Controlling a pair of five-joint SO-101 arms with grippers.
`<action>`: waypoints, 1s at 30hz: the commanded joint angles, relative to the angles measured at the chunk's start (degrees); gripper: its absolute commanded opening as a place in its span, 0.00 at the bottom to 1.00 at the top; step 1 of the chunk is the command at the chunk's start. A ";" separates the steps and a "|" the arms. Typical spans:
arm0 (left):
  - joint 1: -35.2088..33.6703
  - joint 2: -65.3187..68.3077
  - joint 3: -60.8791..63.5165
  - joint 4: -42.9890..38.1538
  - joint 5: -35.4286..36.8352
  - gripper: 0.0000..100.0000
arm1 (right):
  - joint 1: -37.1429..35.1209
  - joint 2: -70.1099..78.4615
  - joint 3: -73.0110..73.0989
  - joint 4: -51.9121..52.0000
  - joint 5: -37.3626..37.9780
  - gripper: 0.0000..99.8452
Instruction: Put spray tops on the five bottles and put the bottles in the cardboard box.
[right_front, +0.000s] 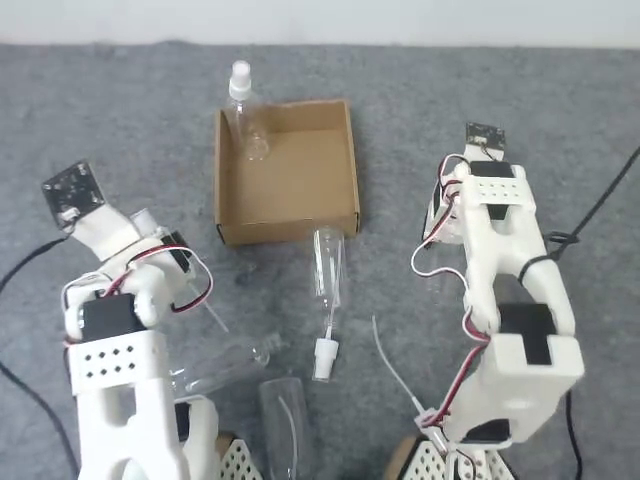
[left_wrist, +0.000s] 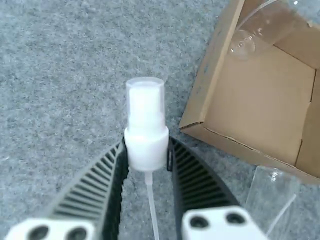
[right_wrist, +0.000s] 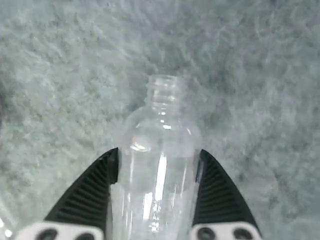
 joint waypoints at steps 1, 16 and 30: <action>-0.26 -1.76 -0.48 -2.02 -0.09 0.01 | 0.31 -8.57 -3.16 4.62 -0.26 0.02; -0.35 -1.76 0.04 -2.29 -0.09 0.01 | -11.30 -23.16 -3.08 24.31 -0.26 0.02; -0.53 -1.76 2.07 -5.36 -0.09 0.01 | -11.82 -31.25 0.70 27.30 -0.26 0.02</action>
